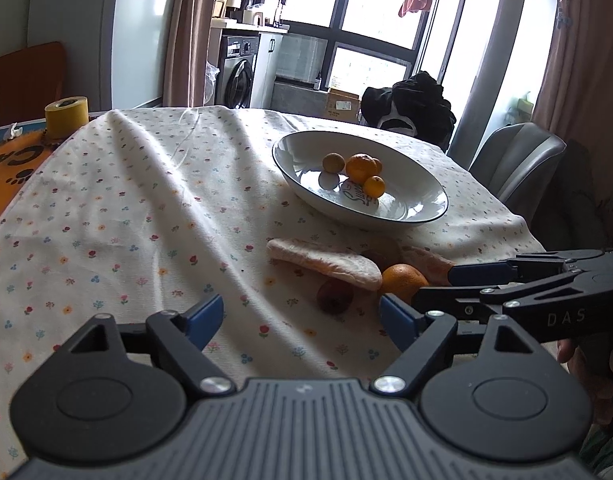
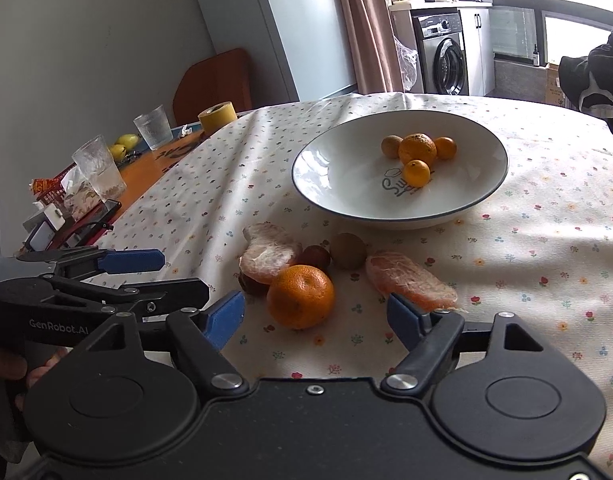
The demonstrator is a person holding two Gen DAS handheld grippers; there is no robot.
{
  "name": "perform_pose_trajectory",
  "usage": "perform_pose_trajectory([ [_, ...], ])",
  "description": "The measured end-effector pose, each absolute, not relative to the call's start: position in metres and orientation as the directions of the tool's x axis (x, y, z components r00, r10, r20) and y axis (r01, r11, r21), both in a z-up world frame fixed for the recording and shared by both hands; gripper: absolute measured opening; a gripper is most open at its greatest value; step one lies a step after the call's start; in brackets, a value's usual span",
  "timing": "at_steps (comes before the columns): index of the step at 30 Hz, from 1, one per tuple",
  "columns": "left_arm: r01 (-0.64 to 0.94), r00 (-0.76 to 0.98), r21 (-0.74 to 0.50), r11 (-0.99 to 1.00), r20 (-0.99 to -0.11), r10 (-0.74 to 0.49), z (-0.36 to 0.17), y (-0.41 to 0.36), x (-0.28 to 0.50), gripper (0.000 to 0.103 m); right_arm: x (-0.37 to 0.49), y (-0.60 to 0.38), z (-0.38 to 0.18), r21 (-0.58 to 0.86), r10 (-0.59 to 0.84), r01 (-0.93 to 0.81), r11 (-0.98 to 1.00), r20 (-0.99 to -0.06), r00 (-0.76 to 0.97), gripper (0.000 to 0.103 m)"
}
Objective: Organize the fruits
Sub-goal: 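Grasp a small red fruit with the left tool while the right tool grasps a large orange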
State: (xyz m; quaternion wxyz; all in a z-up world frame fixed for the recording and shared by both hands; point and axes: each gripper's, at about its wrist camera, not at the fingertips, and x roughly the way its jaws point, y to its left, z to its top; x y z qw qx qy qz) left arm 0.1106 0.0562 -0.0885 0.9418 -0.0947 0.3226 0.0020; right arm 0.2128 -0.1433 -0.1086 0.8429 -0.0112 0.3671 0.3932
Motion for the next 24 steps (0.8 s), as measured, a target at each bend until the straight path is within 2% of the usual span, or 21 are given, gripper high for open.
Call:
perform_pose_trajectory([
  [3,-0.06,0.79,-0.173,0.983,-0.611,-0.06,-0.09,0.057,0.113,0.081,0.216,-0.138,-0.111,0.274,0.658,-0.677,0.684,-0.633,0.408,0.072],
  [5,-0.051,0.784,-0.176,0.983,-0.616,-0.07,-0.092,0.058,0.116,0.071,0.218,-0.133,-0.113,0.279,0.66,-0.68,0.679,-0.637,0.398,0.069],
  [8,-0.041,0.779,-0.182,0.982,-0.622,-0.083,-0.094,0.058,0.12,0.064,0.22,-0.129,-0.115,0.286,0.666,-0.686,0.669,-0.639,0.383,0.064],
  [9,-0.037,0.777,-0.183,0.982,-0.623,-0.086,-0.094,0.058,0.121,0.064,0.22,-0.127,-0.117,0.289,0.668,-0.688,0.666,-0.641,0.377,0.055],
  [10,-0.034,0.776,-0.182,0.983,-0.625,-0.089,-0.095,0.057,0.123,0.063,0.221,-0.125,-0.119,0.294,0.67,-0.69,0.662,-0.644,0.369,0.04],
  [18,0.007,0.769,-0.175,0.984,-0.628,-0.118,-0.099,0.046,0.134,0.055,0.225,-0.132,-0.121,0.319,0.678,-0.681,0.659,-0.645,0.354,0.039],
  [20,0.017,0.762,-0.176,0.984,-0.635,-0.127,-0.1,0.044,0.137,0.048,0.226,-0.135,-0.121,0.319,0.675,-0.677,0.663,-0.645,0.358,0.039],
  [24,0.034,0.755,-0.172,0.984,-0.641,-0.138,-0.103,0.039,0.142,0.043,0.227,-0.141,-0.119,0.318,0.672,-0.67,0.67,-0.644,0.366,0.039],
])
